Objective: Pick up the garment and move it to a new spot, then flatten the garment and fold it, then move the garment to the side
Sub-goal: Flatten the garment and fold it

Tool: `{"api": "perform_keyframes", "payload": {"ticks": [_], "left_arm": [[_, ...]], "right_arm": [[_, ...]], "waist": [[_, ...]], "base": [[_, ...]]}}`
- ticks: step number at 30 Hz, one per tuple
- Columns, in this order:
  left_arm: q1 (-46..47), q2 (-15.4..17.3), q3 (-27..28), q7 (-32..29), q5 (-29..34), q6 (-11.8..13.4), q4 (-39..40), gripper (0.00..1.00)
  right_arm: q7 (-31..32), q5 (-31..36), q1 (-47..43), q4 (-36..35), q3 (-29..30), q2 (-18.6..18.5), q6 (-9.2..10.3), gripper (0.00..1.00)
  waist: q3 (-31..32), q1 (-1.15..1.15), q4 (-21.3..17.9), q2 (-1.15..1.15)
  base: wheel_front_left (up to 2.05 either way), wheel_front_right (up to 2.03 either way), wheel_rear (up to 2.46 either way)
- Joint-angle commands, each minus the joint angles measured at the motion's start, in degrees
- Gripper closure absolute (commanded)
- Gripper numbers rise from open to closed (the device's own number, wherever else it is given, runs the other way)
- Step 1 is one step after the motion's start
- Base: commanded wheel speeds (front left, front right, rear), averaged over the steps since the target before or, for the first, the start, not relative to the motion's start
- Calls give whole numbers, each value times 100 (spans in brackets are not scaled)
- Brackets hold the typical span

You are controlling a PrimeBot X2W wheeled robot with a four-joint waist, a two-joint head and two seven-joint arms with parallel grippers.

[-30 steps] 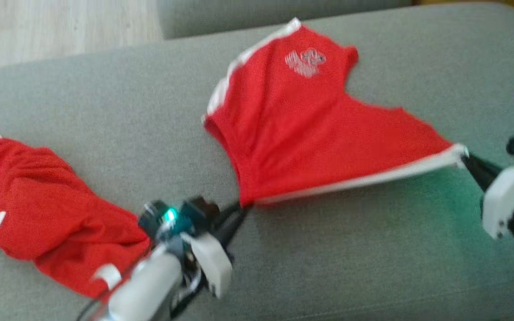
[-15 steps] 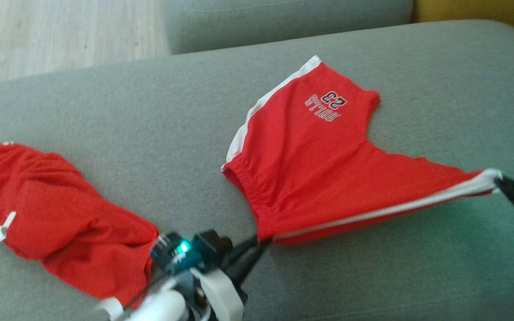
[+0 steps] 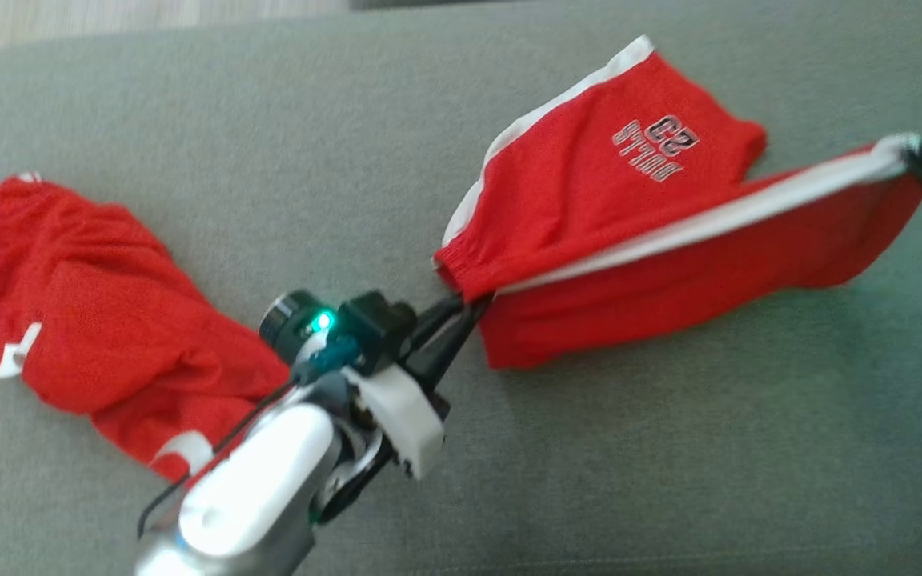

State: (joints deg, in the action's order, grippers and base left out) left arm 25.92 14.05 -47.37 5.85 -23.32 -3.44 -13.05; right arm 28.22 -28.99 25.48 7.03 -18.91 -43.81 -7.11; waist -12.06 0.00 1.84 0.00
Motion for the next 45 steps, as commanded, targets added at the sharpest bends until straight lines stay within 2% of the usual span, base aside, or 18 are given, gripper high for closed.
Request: {"api": "perform_keyframes", "payload": {"ticks": [1, 16, 23, 36, 37, 38, 39, 45], "left_arm": [[405, 3, 249, 38, 54, 14, 57, 100], [1191, -374, 285, 316, 93, -35, -693, 100], [1559, -576, 321, 478, 87, -44, -963, 100], [1932, -752, 262, 637, 107, -60, -1459, 100], [1953, -766, 254, 639, 104, -59, -1507, 100], [1977, -782, 261, 653, 105, -34, -1548, 53], [1999, -796, 259, 667, 115, -12, -1589, 0], [2040, -818, 299, 766, 143, 129, -1810, 0]], "right_arm": [[-87, 87, 383, 37, -118, -176, -37, 100], [-654, 253, 2324, 1307, -1300, -79, -37, 100], [-996, 271, 3112, 1891, -1786, 108, -37, 100], [-1454, 68, 3961, 2981, -2629, 488, -37, 100], [-1445, 28, 4007, 3089, -2649, 494, -37, 95], [-1440, 3, 4047, 3188, -2678, 503, -37, 0], [-1474, -8, 4089, 3259, -2711, 518, -37, 0], [-1898, -121, 4224, 3684, -2701, 683, -37, 0]], "waist": [[-260, 0, 185, 0], [-979, 0, 573, 0], [-1214, 0, 734, 0], [-1551, 0, 895, 0], [-1573, 0, 900, 0], [-1592, 0, 903, 0], [-1602, 0, 903, 0], [-1513, 0, 786, 0]], "base": [[0, 0, 0], [0, 0, 0], [0, 0, 0], [0, 0, 0], [0, 0, 0], [0, 0, 0], [0, 0, 0], [0, 0, 0]]}}
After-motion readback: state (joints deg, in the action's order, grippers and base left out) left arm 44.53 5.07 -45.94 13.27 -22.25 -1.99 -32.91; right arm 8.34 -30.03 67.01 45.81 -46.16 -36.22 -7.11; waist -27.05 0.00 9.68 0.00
